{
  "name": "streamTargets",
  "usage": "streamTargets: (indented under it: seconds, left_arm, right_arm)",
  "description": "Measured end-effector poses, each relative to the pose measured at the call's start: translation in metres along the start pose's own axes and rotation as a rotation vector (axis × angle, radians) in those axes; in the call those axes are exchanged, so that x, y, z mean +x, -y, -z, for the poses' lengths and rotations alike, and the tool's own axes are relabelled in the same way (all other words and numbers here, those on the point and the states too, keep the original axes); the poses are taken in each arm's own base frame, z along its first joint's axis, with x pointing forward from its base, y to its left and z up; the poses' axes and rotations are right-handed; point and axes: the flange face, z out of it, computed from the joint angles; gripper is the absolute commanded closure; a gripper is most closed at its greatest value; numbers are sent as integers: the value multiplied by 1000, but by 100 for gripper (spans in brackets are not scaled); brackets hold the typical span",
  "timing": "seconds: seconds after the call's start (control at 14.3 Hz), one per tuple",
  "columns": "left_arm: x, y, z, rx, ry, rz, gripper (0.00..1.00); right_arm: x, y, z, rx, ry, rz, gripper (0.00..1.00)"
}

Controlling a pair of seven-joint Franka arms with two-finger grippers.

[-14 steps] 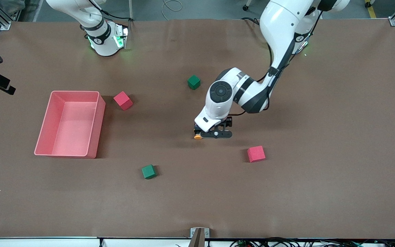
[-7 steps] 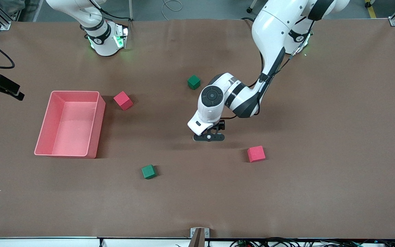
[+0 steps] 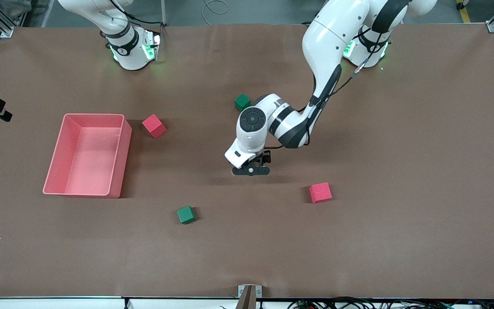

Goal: Place and upright button with both arms
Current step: 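Grasp the yellow button with the left gripper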

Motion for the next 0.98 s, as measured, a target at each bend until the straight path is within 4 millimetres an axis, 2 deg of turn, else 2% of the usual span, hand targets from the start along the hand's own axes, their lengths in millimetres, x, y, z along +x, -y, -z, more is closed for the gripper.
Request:
streamTargets:
  seconds: [0.28, 0.42, 0.63, 0.84, 0.98]
  left_arm:
    - [-9, -4, -27, 38, -27, -26, 2]
    - [-10, -6, -29, 41, -37, -31, 9]
    - [-8, -6, -27, 38, -42, -26, 33]
    - [-6, -8, -25, 25, -55, -13, 51]
    - [-6, -8, -25, 24, -56, -12, 59]
  right_arm:
    - [4, 11, -4, -1, -3, 21, 0]
    - [4, 16, -6, -1, 8, 28, 0]
    - [3, 16, -7, 0, 19, 30, 0]
    - [3, 16, -7, 0, 21, 29, 0]
    - [2, 14, -7, -12, 22, 30, 0]
